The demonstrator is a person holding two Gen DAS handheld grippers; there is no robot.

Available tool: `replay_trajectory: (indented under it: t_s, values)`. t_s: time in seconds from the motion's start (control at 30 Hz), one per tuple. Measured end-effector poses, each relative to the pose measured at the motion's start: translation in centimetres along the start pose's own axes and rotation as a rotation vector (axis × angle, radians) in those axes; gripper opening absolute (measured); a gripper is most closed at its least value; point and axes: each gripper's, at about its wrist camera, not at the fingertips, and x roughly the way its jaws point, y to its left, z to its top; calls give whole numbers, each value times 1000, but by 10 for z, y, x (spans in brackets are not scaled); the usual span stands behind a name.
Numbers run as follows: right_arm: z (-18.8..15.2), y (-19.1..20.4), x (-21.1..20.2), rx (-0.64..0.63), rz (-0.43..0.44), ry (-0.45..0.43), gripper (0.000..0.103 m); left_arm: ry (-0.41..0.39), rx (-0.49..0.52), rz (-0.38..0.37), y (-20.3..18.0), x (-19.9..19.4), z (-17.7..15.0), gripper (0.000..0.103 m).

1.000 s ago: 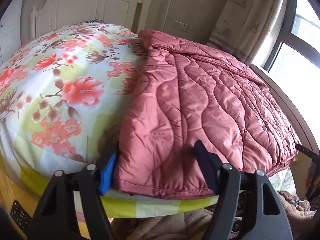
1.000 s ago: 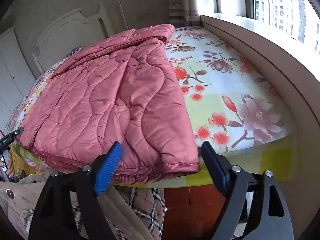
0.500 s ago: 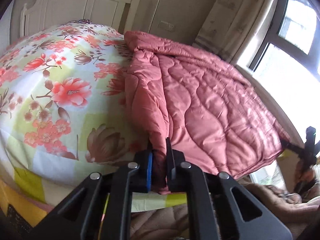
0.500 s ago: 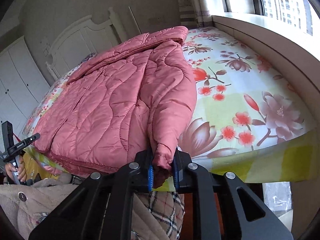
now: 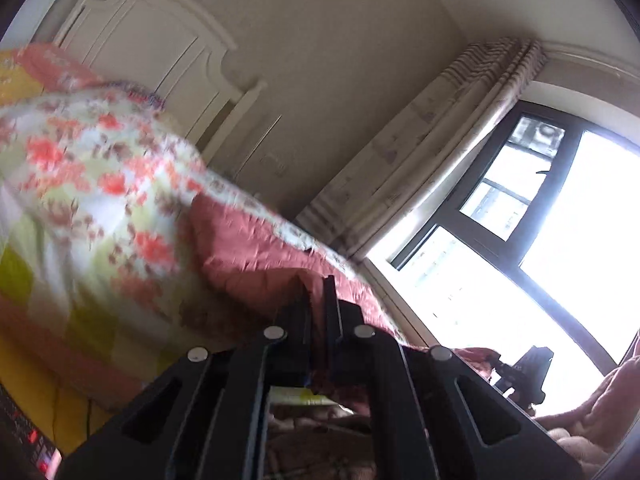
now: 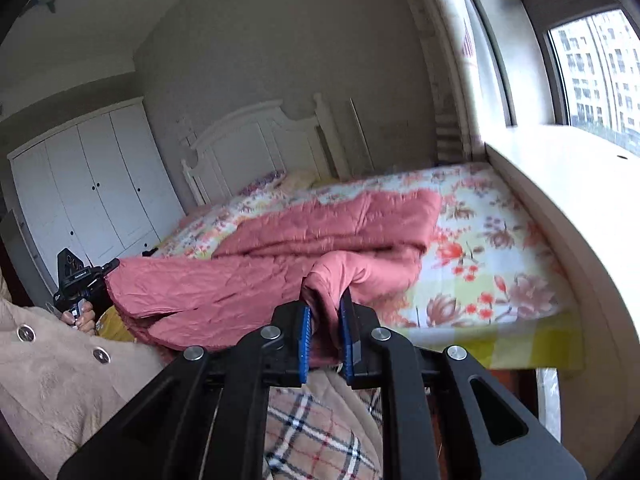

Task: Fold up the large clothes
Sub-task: 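Lift the folded jacket with both grippers and carry it off the comforter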

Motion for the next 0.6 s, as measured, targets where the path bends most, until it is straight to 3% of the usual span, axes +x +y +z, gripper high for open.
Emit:
replay_trajectory:
  t_s: [0.13, 0.3, 0.43, 0.5, 0.6]
  values:
    - [30, 15, 12, -80, -28, -9, 14, 67, -3, 34, 11, 21, 9, 5]
    - [31, 8, 20, -52, -35, -13, 14, 42, -53, 25, 18, 20, 12, 5]
    - [72, -4, 38, -42, -83, -29, 14, 58, 30, 15, 1, 54, 57, 5]
    - [102, -6, 57, -57, -101, -40, 14, 82, 63, 36, -4, 93, 94, 5]
    - [168, -20, 112, -44, -162, -38, 14, 156, 1, 84, 14, 170, 149, 5]
